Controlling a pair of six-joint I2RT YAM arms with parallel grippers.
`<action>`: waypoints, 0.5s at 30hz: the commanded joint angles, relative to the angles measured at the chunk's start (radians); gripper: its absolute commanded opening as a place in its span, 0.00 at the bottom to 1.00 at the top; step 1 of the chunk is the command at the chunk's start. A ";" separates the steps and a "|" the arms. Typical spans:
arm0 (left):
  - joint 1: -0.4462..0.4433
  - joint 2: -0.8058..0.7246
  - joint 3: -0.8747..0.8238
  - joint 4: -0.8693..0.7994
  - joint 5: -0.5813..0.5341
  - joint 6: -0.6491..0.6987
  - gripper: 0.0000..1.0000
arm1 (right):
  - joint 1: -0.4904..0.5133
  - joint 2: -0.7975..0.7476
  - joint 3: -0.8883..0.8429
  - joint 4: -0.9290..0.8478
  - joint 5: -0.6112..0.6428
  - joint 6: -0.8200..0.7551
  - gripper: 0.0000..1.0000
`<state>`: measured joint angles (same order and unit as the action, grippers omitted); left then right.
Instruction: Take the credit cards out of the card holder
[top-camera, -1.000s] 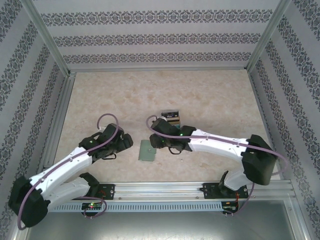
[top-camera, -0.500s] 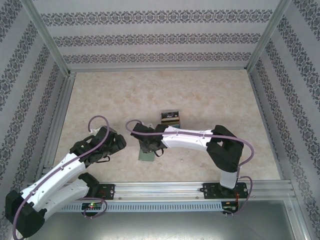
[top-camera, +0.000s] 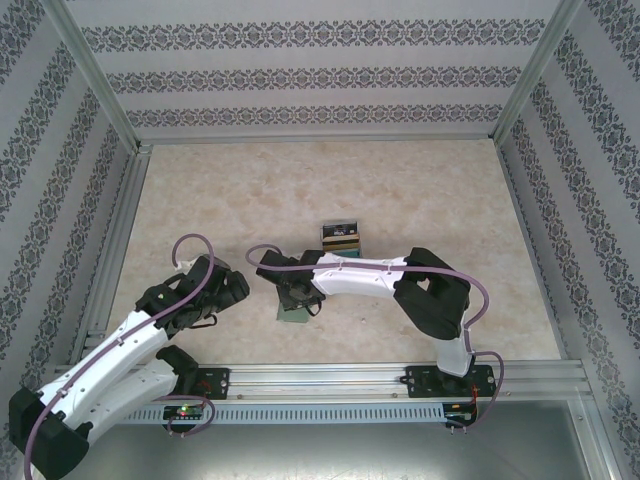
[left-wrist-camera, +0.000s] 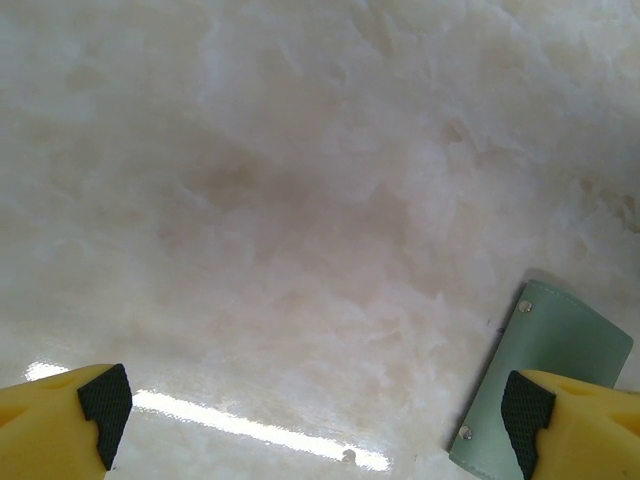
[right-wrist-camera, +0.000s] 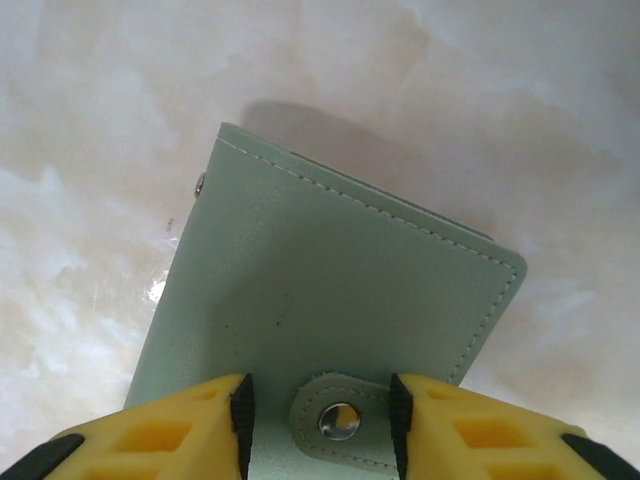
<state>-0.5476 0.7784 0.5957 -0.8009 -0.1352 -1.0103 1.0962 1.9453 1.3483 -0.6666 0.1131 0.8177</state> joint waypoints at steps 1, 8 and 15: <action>0.011 -0.013 -0.013 -0.043 -0.006 -0.005 0.97 | 0.014 0.018 0.016 -0.035 -0.018 0.016 0.46; 0.011 -0.011 -0.017 -0.032 0.000 -0.005 0.97 | 0.018 0.012 0.001 -0.040 -0.012 0.022 0.20; 0.011 0.012 -0.019 0.036 0.072 0.022 0.97 | 0.022 -0.042 -0.026 -0.014 0.022 0.014 0.03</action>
<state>-0.5476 0.7815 0.5854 -0.7967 -0.1093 -1.0084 1.1030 1.9282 1.3460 -0.6724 0.1219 0.8322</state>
